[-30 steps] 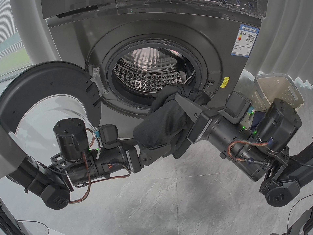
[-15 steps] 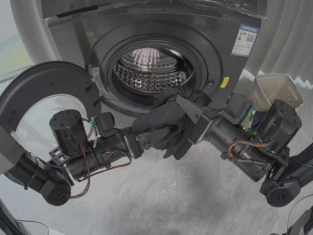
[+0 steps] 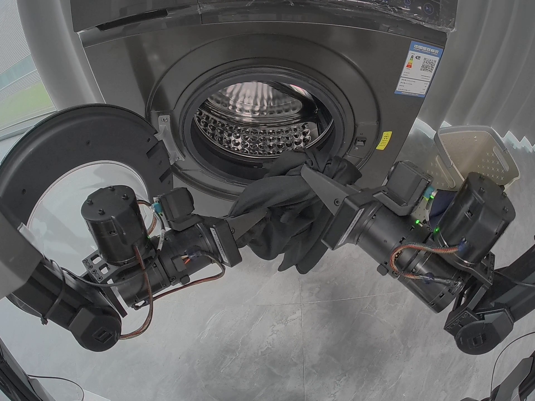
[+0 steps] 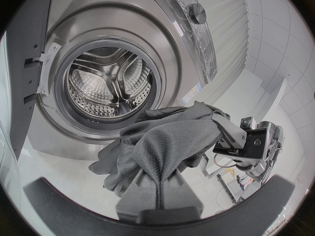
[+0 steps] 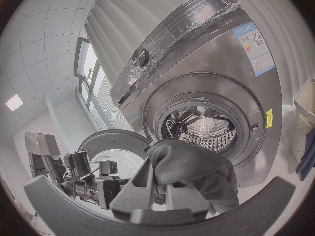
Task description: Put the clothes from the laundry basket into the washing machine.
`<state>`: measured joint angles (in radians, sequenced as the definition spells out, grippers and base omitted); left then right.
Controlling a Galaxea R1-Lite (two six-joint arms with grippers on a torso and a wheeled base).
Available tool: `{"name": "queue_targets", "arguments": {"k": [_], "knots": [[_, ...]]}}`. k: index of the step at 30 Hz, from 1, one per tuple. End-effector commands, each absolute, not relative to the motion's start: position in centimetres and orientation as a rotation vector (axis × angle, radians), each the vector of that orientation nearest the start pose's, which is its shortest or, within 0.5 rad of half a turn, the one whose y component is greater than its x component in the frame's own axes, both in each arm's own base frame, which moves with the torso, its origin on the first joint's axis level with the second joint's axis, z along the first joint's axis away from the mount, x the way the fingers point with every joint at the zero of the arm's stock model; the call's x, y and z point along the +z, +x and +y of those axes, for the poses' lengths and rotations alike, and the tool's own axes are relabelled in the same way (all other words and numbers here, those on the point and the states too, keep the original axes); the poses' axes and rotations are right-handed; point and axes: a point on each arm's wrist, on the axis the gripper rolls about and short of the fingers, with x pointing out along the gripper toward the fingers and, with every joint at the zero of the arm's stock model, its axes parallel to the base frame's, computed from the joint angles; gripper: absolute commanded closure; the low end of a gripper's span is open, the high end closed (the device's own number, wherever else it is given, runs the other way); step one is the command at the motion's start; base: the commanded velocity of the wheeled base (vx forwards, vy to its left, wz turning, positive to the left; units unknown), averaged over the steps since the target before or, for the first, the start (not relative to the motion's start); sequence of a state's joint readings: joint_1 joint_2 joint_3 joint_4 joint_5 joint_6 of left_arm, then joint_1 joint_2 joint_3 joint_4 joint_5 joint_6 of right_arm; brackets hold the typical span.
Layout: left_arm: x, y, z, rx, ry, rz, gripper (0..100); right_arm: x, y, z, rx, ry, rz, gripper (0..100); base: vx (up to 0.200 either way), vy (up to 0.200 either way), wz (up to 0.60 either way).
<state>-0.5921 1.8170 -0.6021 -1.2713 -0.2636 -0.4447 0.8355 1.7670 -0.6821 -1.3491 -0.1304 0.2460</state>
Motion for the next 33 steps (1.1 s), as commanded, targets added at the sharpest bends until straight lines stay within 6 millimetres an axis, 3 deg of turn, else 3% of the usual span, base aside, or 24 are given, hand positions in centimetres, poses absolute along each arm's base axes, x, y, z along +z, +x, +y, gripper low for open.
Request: {"name": "queue_targets", "arguments": {"k": [1,13,14,21,26,33], "knots": [[16.2,24.9,-17.4,-0.855,-0.427,0.122,100,19.9,20.7,22.4,0.727,0.356,-0.142,100,0.000,0.000,0.00],[18.5,20.9,-15.4,-0.895,-0.431,0.051,100,18.9,20.8,22.0,0.717,0.340,-0.122,100,0.000,0.000,0.00],[18.8,20.3,-15.1,-0.904,-0.433,0.040,100,18.9,20.8,21.9,0.716,0.342,-0.126,0,0.000,0.000,0.00],[20.2,19.7,-14.6,-0.913,-0.443,-0.013,100,17.3,20.3,21.5,0.709,0.307,-0.060,0,0.000,0.000,0.00],[21.1,19.8,-14.7,-0.920,-0.450,-0.050,100,14.3,19.5,20.1,0.684,0.239,0.054,0,0.000,0.000,0.00],[21.3,20.0,-15.2,-0.928,-0.452,-0.058,100,12.5,19.0,18.7,0.671,0.175,0.123,0,0.000,0.000,0.00]]}}
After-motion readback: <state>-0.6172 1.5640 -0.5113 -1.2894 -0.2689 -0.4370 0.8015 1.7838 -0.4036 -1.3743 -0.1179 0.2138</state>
